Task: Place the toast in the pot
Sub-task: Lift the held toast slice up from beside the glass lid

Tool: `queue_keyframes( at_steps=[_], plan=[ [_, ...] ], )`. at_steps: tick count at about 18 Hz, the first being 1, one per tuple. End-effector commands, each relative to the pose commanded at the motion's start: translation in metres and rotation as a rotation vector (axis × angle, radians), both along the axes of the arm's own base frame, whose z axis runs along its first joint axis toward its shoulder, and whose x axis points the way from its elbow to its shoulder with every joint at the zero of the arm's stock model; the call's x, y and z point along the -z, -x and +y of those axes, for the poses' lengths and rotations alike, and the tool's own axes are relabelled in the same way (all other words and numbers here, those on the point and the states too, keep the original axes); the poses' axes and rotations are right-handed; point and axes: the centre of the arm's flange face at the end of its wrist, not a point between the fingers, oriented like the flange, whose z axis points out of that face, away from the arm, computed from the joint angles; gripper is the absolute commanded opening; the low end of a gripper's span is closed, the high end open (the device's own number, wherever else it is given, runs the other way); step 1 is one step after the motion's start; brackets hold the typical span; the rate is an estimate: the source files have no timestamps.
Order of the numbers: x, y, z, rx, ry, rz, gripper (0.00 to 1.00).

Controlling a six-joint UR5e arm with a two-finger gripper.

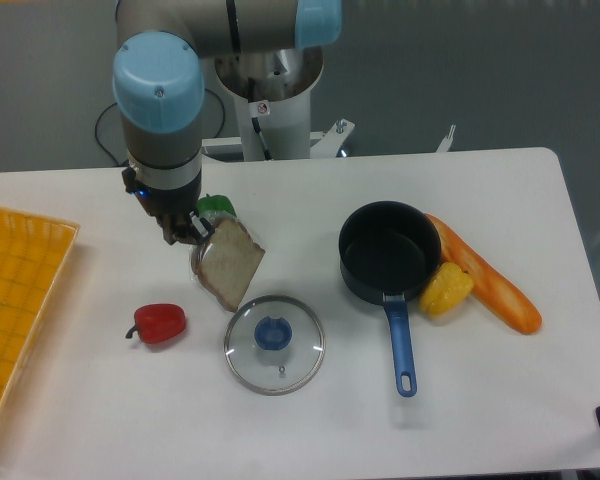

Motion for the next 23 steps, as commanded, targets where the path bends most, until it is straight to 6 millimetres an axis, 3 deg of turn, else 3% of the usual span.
queue_keyframes(
  at_steps=[7, 11, 19, 23],
  plan=[
    [0.003, 0.002, -0.002, -0.005, 0.007, -0.003, 0.00],
    [0.004, 0.015, -0.007, -0.003, 0.005, -0.003, 0.00],
    [-0.008, 0.023, -0.015, 0.045, -0.020, 0.016, 0.00],
    [-0.010, 0.043, -0.027, 0.061, -0.020, 0.013, 0.00]
  ],
)
